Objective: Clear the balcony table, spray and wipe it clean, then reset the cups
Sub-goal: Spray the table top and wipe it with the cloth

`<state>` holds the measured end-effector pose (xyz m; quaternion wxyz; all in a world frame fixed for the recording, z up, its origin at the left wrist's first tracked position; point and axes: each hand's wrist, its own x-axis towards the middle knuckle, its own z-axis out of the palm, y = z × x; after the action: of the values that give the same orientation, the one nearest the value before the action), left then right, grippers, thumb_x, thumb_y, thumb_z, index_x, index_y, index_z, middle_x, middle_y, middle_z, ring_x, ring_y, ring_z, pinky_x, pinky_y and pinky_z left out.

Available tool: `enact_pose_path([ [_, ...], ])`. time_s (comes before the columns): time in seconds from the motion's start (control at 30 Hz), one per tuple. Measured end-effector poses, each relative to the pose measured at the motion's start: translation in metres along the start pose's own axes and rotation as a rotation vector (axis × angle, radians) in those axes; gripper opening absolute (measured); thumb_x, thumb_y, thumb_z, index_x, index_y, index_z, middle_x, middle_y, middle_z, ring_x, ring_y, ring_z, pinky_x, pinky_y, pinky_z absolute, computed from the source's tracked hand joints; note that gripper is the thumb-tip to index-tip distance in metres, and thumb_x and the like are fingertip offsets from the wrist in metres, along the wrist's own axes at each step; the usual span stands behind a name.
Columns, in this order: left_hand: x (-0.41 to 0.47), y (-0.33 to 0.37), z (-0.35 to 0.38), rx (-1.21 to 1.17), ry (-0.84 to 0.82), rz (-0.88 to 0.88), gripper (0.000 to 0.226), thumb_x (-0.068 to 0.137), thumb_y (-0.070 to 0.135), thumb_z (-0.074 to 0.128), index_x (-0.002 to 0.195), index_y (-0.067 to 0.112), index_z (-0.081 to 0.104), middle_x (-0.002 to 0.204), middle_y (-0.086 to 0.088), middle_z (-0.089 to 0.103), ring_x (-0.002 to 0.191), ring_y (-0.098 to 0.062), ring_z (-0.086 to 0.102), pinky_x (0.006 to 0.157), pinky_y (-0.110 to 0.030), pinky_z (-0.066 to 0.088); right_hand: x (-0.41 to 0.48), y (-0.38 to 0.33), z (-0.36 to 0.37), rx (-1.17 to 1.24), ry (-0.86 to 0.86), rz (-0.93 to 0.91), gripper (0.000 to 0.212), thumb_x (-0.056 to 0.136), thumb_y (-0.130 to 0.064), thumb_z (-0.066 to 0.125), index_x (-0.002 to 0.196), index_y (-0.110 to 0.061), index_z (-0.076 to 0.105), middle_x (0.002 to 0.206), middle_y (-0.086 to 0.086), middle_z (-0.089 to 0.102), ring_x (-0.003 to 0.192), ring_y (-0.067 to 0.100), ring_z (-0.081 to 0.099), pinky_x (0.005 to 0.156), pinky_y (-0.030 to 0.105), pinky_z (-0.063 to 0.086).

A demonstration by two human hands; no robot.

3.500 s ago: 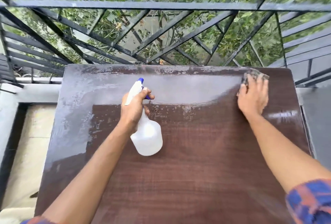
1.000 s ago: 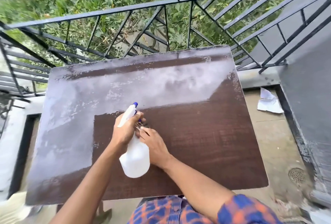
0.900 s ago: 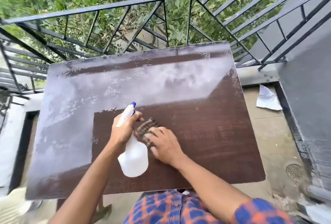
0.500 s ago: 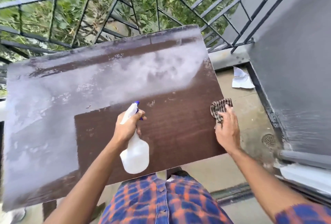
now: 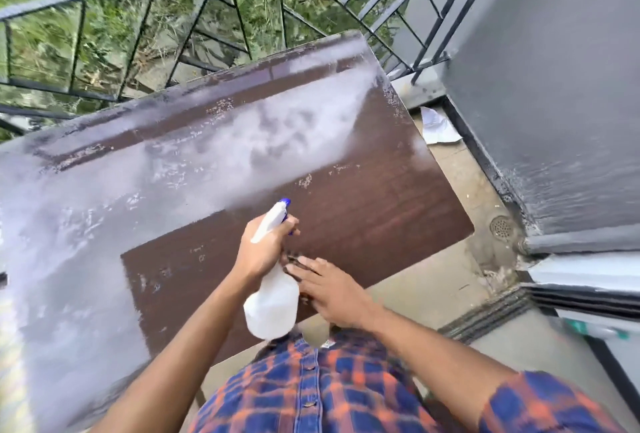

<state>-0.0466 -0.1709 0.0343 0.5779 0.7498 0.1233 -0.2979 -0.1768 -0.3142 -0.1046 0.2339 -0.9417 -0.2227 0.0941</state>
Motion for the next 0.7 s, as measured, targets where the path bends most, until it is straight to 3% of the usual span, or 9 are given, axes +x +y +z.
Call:
enact_pose_path([
  [0.1,-0.004,-0.019,-0.023,-0.021,-0.03,-0.015,0.016,0.098,0.015,0.064,0.095,0.001,0.071,0.084,-0.011,0.072,0.043,-0.017,0.048,0.043,-0.025,0.041,-0.027,0.029,-0.025,-0.005,-0.013,0.119,0.059,0.074,-0.011,0.046,0.128,-0.026,0.063,0.156,0.0,0.047,0.147,0.026,0.037,0.12,0.039,0.027],
  [0.2,-0.008,-0.032,-0.043,-0.009,-0.041,0.015,0.014,0.098,0.016,0.064,0.092,0.005,0.07,0.087,-0.012,0.074,0.047,-0.023,0.052,0.047,-0.028,0.042,-0.054,0.076,-0.054,0.105,0.246,0.595,0.037,0.094,-0.011,0.049,0.121,-0.025,0.069,0.132,0.008,0.058,0.122,0.028,0.053,0.105,0.05,0.042],
  [0.27,-0.013,-0.035,-0.054,0.003,-0.04,0.032,0.013,0.098,0.018,0.064,0.091,0.008,0.07,0.089,-0.012,0.074,0.044,-0.019,0.05,0.048,-0.029,0.043,-0.079,0.104,-0.068,0.12,0.434,0.983,0.041,0.098,-0.014,0.053,0.137,-0.027,0.055,0.133,0.014,0.055,0.117,0.032,0.056,0.097,0.053,0.048],
  [0.33,-0.018,-0.038,-0.064,-0.005,-0.032,0.047,0.013,0.098,0.017,0.064,0.092,0.008,0.07,0.089,-0.013,0.073,0.04,-0.011,0.048,0.044,-0.027,0.042,-0.092,0.118,-0.073,0.101,0.481,1.212,0.065,0.096,-0.004,0.057,0.153,-0.028,0.035,0.15,0.017,0.045,0.132,0.041,0.049,0.105,0.057,0.046],
  [0.4,-0.023,-0.04,-0.073,-0.003,-0.031,0.056,0.014,0.099,0.017,0.063,0.093,0.006,0.069,0.089,-0.012,0.073,0.037,-0.01,0.046,0.042,-0.024,0.041,-0.091,0.114,-0.073,0.09,0.452,1.238,0.065,0.098,-0.002,0.055,0.157,-0.017,0.032,0.165,0.013,0.029,0.151,0.036,0.026,0.122,0.046,0.027],
  [0.47,-0.027,-0.044,-0.083,-0.01,-0.02,0.058,0.015,0.099,0.017,0.062,0.093,0.005,0.068,0.087,-0.009,0.072,0.036,-0.015,0.044,0.041,-0.023,0.04,-0.082,0.095,-0.06,0.095,0.508,1.252,0.061,0.097,0.0,0.054,0.154,-0.009,0.037,0.166,0.015,0.026,0.154,0.036,0.019,0.124,0.04,0.018],
  [0.57,-0.034,-0.052,-0.1,-0.018,0.016,0.051,0.015,0.099,0.018,0.062,0.09,0.008,0.068,0.084,-0.004,0.071,0.037,-0.016,0.045,0.042,-0.024,0.04,-0.053,0.034,-0.023,0.074,0.615,1.345,0.059,0.092,-0.001,0.058,0.149,-0.004,0.045,0.159,0.022,0.036,0.148,0.043,0.029,0.123,0.045,0.021],
  [0.7,-0.048,-0.067,-0.128,-0.101,0.14,0.021,0.014,0.097,0.02,0.063,0.088,0.011,0.07,0.084,-0.004,0.073,0.04,-0.016,0.047,0.045,-0.027,0.041,-0.02,-0.053,0.016,0.016,0.501,1.068,0.056,0.089,-0.033,0.057,0.141,-0.012,0.056,0.15,0.019,0.047,0.133,0.041,0.045,0.111,0.049,0.035],
])
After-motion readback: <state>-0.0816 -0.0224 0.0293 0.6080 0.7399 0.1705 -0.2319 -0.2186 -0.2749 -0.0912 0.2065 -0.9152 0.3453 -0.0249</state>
